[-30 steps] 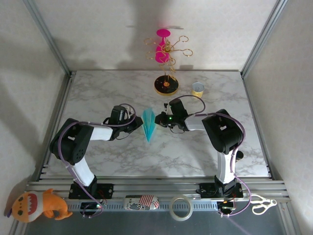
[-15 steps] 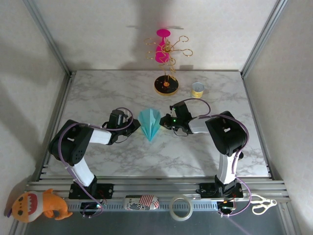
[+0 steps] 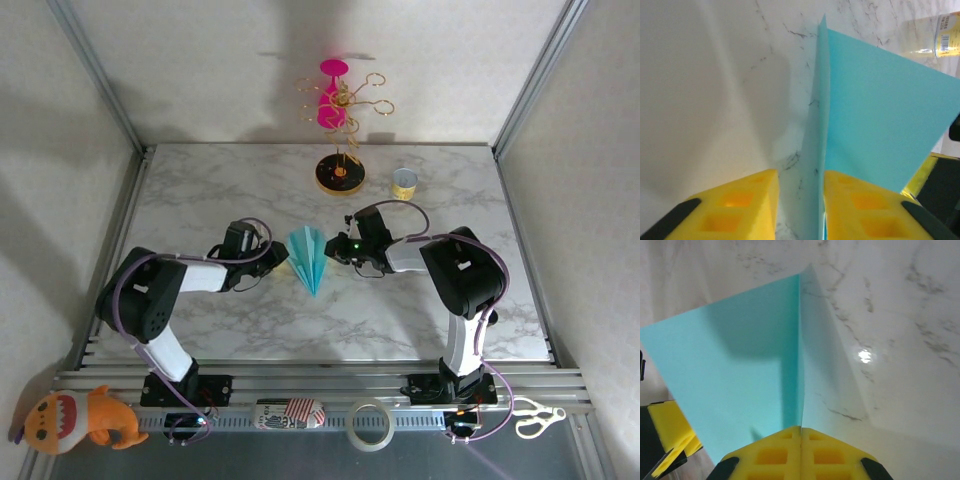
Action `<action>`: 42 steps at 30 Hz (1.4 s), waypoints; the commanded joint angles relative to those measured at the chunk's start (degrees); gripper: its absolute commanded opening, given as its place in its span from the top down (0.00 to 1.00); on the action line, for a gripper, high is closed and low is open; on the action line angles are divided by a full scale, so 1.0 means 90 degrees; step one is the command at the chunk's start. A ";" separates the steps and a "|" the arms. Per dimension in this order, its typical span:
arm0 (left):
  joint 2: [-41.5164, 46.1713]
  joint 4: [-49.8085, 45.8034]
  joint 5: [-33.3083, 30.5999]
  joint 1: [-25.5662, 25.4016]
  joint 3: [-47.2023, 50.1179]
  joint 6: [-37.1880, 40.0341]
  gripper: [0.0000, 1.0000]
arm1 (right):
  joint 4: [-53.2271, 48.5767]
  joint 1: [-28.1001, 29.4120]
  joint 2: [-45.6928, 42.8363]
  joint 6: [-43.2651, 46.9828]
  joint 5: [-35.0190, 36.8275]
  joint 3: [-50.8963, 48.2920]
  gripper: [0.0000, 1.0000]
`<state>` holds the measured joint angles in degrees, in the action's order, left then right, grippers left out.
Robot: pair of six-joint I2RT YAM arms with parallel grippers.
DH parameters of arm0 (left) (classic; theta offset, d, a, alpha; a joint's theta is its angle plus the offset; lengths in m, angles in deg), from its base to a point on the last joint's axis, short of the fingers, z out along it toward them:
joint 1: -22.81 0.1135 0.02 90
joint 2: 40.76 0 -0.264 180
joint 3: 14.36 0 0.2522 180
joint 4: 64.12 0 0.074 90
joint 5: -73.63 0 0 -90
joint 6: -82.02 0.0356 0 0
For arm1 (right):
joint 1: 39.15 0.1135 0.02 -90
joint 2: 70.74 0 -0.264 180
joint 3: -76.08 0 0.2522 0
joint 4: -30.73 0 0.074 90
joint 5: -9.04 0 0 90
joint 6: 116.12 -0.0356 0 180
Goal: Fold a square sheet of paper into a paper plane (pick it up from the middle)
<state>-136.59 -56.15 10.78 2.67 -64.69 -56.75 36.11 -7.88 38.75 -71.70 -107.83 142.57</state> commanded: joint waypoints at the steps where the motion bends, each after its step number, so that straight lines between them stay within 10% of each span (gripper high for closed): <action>1: 0.0547 -0.0930 -0.0102 0.0037 -0.0206 0.0375 0.66 | -0.0159 -0.0008 0.0078 0.0273 -0.0193 0.0241 0.96; 23: 0.0197 -0.0214 -0.0066 -0.0963 -0.0325 -0.1005 0.71 | -0.0280 0.0003 0.0216 0.0231 -0.0188 0.0337 0.97; 42: -0.0111 -0.1016 -0.0295 -0.1215 -0.0763 -0.0207 0.63 | -0.0342 0.0003 0.0044 0.0138 -0.0359 0.0440 0.96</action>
<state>-136.46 -61.72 9.54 -7.21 -69.59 -62.35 33.64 -7.88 39.85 -70.30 -109.60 145.04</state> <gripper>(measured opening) 0.368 0.062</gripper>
